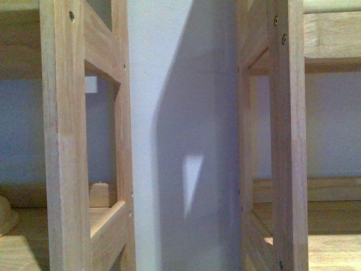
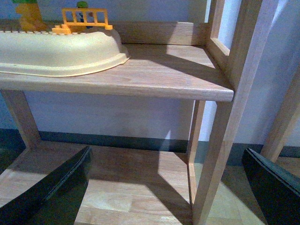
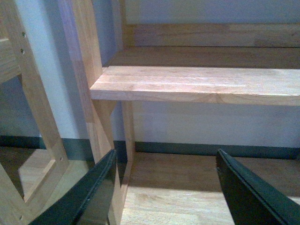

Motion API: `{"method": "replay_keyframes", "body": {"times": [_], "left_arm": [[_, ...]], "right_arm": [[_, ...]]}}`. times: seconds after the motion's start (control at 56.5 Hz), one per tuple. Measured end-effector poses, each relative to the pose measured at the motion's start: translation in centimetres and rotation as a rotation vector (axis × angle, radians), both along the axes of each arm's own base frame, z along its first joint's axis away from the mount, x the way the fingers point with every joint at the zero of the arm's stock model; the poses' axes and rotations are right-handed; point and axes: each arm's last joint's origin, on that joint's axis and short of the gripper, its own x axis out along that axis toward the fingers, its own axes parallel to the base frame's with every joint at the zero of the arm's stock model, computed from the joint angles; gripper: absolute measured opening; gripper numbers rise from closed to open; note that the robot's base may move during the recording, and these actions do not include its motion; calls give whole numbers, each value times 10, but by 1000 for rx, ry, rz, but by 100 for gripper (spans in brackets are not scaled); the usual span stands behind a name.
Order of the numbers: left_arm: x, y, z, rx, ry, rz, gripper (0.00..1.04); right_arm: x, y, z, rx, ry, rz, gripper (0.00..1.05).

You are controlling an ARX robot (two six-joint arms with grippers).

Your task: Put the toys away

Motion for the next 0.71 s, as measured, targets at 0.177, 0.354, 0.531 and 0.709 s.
{"method": "replay_keyframes", "body": {"times": [0.177, 0.354, 0.531, 0.709], "left_arm": [[0, 0, 0, 0, 0, 0, 98], [0, 0, 0, 0, 0, 0, 98], [0, 0, 0, 0, 0, 0, 98], [0, 0, 0, 0, 0, 0, 98]], "right_arm": [[0, 0, 0, 0, 0, 0, 99], [0, 0, 0, 0, 0, 0, 98], [0, 0, 0, 0, 0, 0, 98], [0, 0, 0, 0, 0, 0, 98]]}}
